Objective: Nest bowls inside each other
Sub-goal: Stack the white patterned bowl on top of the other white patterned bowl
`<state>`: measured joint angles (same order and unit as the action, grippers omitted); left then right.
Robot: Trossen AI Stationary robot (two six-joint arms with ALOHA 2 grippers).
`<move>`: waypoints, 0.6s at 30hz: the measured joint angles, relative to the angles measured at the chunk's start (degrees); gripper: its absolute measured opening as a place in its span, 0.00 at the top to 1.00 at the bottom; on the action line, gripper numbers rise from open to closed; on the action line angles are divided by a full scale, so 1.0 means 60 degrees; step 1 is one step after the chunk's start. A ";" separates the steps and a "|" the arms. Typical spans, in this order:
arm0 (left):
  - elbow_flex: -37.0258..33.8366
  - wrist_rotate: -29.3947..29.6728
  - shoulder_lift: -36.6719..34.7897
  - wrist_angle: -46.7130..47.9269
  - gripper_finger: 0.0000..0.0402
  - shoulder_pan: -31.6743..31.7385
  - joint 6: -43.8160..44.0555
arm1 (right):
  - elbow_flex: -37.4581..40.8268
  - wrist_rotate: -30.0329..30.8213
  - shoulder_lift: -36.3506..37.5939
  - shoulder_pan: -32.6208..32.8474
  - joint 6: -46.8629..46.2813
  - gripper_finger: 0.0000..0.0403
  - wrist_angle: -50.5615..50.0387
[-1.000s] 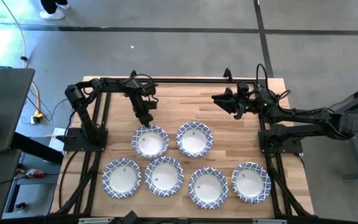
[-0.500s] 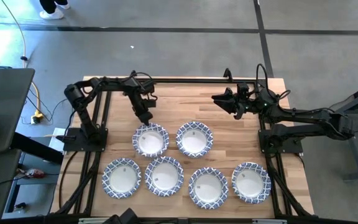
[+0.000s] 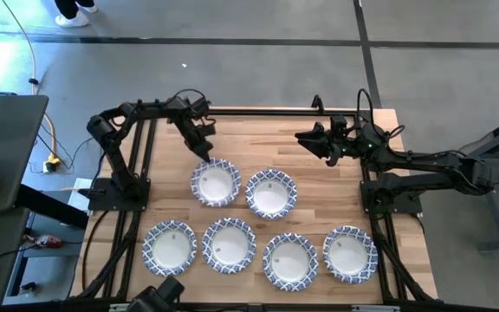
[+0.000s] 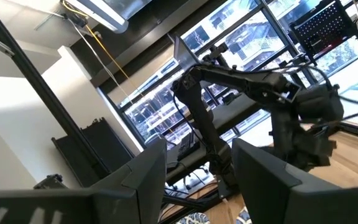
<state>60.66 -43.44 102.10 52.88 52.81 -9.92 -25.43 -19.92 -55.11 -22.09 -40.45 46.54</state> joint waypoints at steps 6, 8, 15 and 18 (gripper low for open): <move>0.1035 -0.0404 0.0000 0.0007 0.96 0.0100 0.0038 | 0.0000 0.0000 0.0000 0.0000 0.0063 0.57 -0.0015; 0.1355 -0.0536 0.0000 0.0002 0.96 0.0155 0.0048 | 0.0000 0.0000 0.0000 0.0000 0.0063 0.57 -0.0043; 0.2075 -0.1462 0.0000 0.0000 0.96 0.0333 0.0393 | 0.0000 0.0000 0.0000 0.0000 0.0102 0.57 -0.0072; 0.2244 -0.1572 0.0000 -0.0022 0.96 0.0289 0.0609 | 0.0000 0.0003 0.0000 0.0000 0.0167 0.57 -0.0073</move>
<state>74.13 -52.87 102.10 52.75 54.54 -6.27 -25.43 -19.90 -55.11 -22.09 -39.45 46.11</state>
